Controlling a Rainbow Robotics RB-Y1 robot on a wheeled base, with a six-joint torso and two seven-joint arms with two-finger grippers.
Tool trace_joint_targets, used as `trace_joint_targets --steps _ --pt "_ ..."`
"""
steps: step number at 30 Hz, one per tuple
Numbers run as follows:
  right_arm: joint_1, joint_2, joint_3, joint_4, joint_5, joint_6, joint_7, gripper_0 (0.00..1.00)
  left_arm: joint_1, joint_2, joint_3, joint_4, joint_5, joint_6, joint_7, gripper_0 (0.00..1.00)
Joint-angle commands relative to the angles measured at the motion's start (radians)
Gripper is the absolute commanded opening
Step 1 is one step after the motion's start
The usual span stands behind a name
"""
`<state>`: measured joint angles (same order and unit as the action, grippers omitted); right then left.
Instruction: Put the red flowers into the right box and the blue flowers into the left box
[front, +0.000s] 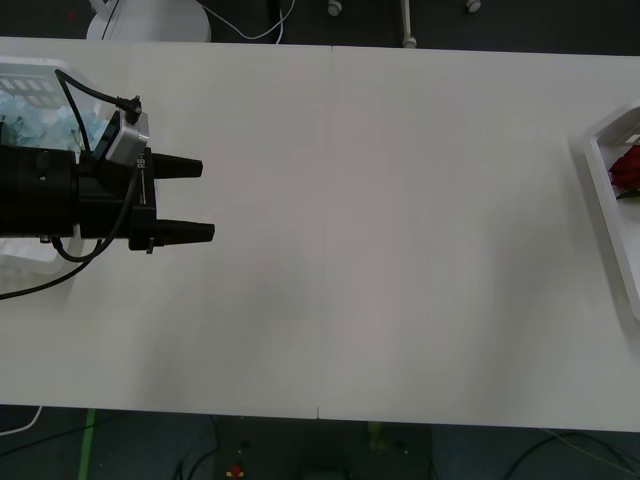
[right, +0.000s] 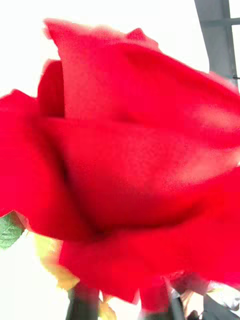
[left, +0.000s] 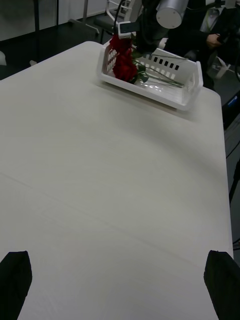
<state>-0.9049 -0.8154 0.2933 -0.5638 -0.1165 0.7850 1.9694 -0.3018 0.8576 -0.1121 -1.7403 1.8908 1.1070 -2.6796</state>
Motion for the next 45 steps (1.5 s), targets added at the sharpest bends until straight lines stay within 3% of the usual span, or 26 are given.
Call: trace_joint_targets --steps 1,4,11,19,28,32,35,39,45 --pt "-0.002 0.015 -0.056 -0.011 -0.009 -0.007 -0.024 0.66 0.015 -0.014 -0.003 -0.031 -0.029 -0.015 0.023 1.0" --pt "-0.005 0.001 -0.062 -0.011 -0.037 -0.007 -0.009 0.77 0.015 -0.014 -0.003 -0.031 -0.029 -0.015 0.023 1.0" --pt "-0.002 -0.064 -0.082 -0.073 -0.195 0.048 0.106 0.83 0.015 -0.014 -0.003 -0.031 -0.029 -0.015 0.023 1.0" --pt "-0.005 -0.169 -0.181 -0.289 -0.58 0.379 0.319 0.83 0.015 -0.014 -0.003 -0.031 -0.029 -0.015 0.023 1.0" --pt "0.011 -0.192 -0.215 -0.521 -1.023 0.637 0.407 0.84 0.015 -0.014 -0.003 -0.031 -0.029 -0.015 0.023 1.0" --pt "0.066 -0.192 -0.161 -0.636 -1.298 0.646 0.414 0.84 0.015 -0.014 -0.003 -0.031 -0.029 -0.015 0.023 1.0" --pt "0.123 -0.202 -0.132 -0.766 -1.396 0.623 0.424 0.84 0.015 -0.014 -0.003 -0.031 -0.029 -0.015 0.023 1.0" --pt "0.205 -0.223 -0.129 -0.958 -1.451 0.591 0.437 0.84 0.015 -0.014 -0.003 -0.031 -0.029 -0.015 0.023 1.0" --pt "0.251 -0.222 -0.126 -1.064 -1.46 0.592 0.629 0.84 0.015 -0.014 -0.003 -0.031 -0.029 -0.015 0.023 1.0"
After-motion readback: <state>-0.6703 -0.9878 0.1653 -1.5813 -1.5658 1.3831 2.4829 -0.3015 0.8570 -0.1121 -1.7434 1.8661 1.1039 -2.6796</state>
